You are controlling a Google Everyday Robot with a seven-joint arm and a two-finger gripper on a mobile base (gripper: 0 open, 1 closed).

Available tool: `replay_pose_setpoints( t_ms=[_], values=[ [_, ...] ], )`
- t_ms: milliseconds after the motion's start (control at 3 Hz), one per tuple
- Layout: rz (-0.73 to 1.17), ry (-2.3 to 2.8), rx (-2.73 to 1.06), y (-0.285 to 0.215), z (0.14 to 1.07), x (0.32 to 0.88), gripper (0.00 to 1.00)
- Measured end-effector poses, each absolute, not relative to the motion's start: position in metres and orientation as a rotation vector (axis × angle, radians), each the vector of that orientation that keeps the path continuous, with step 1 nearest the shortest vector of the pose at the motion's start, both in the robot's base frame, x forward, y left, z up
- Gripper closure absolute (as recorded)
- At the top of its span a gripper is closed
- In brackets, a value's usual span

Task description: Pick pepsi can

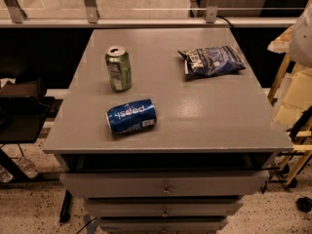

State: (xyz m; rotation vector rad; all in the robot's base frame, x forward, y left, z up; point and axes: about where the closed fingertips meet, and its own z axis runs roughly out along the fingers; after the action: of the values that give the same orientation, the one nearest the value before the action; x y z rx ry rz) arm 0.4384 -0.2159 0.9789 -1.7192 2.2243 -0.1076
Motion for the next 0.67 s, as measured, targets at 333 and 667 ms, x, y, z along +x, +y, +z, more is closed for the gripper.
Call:
replay_pose_setpoints(
  t_ms=[333,667],
  values=[
    [-0.108,2.224,-1.719,-0.216,0.979,0.438,0.0],
    [-0.027,2.029,-1.999,-0.159,0.957,0.456,0.0]
  ],
)
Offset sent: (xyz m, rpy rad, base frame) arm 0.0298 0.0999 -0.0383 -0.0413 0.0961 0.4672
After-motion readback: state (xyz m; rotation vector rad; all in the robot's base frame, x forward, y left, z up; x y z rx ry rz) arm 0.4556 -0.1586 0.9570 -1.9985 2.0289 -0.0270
